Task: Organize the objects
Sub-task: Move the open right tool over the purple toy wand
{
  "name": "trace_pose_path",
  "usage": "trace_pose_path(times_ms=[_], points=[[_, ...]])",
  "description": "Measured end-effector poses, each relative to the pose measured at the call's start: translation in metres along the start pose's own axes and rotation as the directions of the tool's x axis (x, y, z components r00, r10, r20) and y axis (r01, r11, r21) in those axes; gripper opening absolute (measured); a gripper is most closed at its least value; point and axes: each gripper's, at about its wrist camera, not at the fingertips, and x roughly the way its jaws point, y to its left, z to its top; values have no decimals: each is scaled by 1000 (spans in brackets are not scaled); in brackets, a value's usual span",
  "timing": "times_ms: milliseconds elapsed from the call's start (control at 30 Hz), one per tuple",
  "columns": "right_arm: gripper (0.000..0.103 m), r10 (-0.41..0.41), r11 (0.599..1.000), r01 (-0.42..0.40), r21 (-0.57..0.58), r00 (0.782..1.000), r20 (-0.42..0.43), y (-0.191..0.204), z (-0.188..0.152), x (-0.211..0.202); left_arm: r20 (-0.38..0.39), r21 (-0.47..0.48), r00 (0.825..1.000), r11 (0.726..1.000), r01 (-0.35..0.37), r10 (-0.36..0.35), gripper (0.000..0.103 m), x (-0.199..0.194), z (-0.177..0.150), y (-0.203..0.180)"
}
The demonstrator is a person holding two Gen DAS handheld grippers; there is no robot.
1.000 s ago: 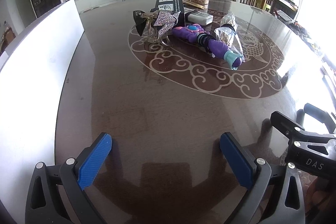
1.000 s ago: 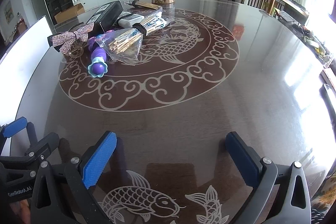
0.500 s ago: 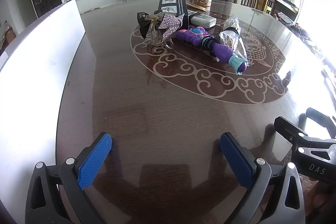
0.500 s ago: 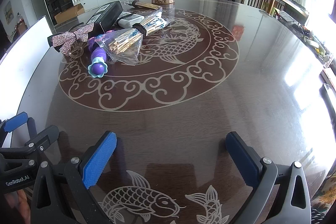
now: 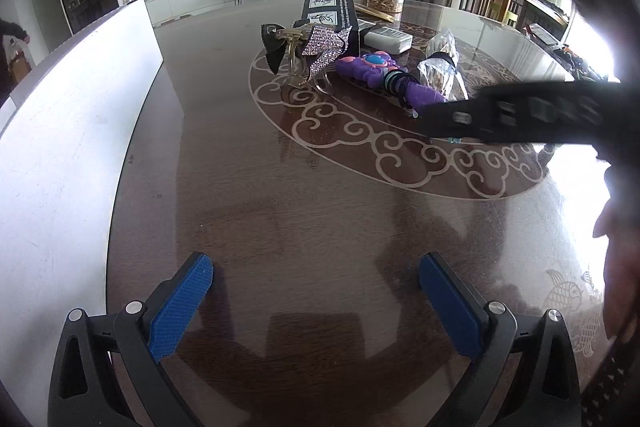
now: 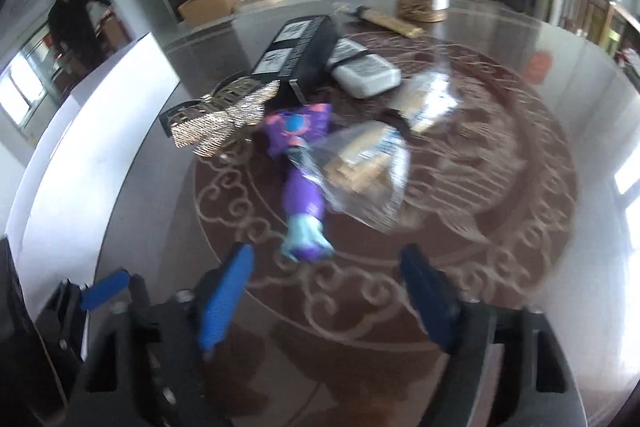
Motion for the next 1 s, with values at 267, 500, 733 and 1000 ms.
trace_pose_path(times_ms=[267,500,733,1000], points=[[23,-11,1000,11,-24,1000,-4,16,-3,13,0,0,1000,1000,0,0,103,0,0,0],[23,-128,988,122,90,990,62,-19,-86,-41,0,0,1000,1000,0,0,103,0,0,0],[97,-349,925,316,210,925,148,-42,-101,-74,0,1,1000,1000,-1,1,103,1,0,0],[103,-328,935,322,146,945,17,-39,-101,-42,1,1,1000,1000,0,0,103,1,0,0]])
